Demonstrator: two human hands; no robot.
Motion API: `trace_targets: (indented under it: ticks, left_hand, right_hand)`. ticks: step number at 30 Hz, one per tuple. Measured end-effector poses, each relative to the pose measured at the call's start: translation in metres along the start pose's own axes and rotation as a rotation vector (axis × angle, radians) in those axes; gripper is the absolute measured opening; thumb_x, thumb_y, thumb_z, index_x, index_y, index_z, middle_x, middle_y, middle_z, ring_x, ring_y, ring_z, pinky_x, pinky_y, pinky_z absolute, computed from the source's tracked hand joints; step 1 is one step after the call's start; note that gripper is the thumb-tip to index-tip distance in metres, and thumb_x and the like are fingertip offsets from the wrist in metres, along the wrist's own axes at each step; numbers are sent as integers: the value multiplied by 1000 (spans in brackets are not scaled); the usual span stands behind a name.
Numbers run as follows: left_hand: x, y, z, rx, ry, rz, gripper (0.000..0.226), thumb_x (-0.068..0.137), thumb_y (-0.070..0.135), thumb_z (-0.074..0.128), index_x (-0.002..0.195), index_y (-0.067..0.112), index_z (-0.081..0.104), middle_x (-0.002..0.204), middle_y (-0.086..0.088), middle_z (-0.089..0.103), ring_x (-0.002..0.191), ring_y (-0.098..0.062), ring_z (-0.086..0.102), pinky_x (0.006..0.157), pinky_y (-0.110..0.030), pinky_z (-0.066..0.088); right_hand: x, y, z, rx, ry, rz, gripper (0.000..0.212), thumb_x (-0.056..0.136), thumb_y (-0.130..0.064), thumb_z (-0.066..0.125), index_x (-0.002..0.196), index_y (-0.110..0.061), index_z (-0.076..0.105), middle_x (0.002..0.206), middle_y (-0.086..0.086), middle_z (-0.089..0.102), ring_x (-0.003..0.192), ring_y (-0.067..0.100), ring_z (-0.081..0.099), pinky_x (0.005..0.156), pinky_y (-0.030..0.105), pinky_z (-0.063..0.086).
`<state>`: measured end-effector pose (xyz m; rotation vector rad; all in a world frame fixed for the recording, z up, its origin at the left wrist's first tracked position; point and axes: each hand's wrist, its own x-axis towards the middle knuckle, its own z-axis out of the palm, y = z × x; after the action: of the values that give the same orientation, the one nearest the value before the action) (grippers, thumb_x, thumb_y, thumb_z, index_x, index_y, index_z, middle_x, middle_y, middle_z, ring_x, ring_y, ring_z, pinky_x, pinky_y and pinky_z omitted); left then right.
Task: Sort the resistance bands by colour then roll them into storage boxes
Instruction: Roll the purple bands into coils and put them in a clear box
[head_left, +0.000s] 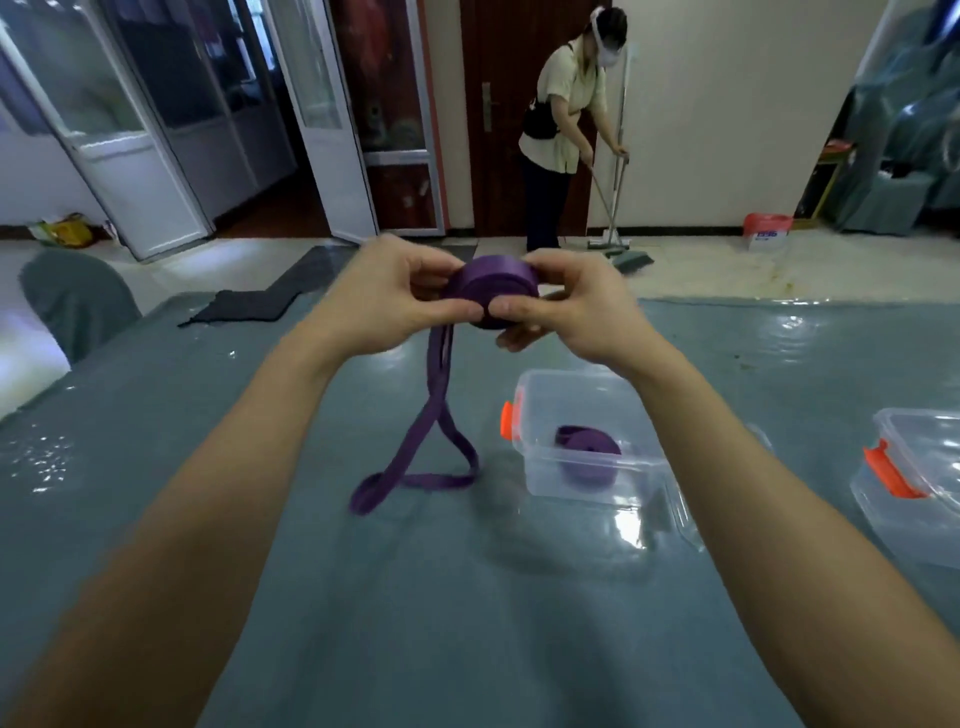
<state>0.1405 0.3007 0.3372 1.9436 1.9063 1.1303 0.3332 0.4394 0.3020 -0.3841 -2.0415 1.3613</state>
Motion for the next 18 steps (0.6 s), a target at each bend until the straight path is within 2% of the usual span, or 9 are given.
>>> trace_targets:
  ticks: [3, 6, 9, 14, 18]
  left_hand:
    - [11, 9, -46, -114, 237, 75, 41, 90, 19, 86, 129, 17, 76, 117, 4, 81, 112, -10, 77, 105, -34, 59]
    - [14, 8, -76, -144, 249, 51, 35, 93, 14, 83, 128, 13, 76, 118, 0, 82, 114, -15, 77, 107, -39, 59]
    - [15, 5, -102, -225, 344, 40, 34, 90, 15, 83, 123, 13, 77, 110, -3, 83, 106, -17, 80, 99, -35, 63]
    - [0, -9, -100, -354, 363, -6, 34, 89, 25, 83, 121, 14, 78, 110, -5, 83, 107, -23, 80, 103, -46, 61]
    - [-11, -16, -107, -418, 352, -3, 33, 86, 23, 84, 118, 13, 79, 108, -4, 84, 105, -22, 80, 98, -36, 62]
  right_hand:
    - [44, -48, 7, 76, 14, -133, 38, 91, -16, 85, 125, -4, 72, 109, 15, 79, 84, 36, 81, 78, 49, 67]
    - [72, -75, 18, 26, -7, -163, 37, 88, -18, 87, 122, -7, 76, 109, 13, 79, 86, 32, 81, 75, 46, 67]
    - [88, -90, 33, 179, 17, -182, 37, 89, -16, 87, 123, -5, 75, 111, 17, 79, 88, 37, 80, 76, 45, 67]
    - [91, -99, 54, 257, 7, -138, 32, 90, -12, 84, 120, -4, 76, 106, 17, 81, 77, 35, 79, 69, 36, 67]
    - [77, -98, 68, 317, -9, -105, 34, 93, -12, 80, 125, -2, 73, 107, 20, 80, 77, 37, 78, 71, 35, 67]
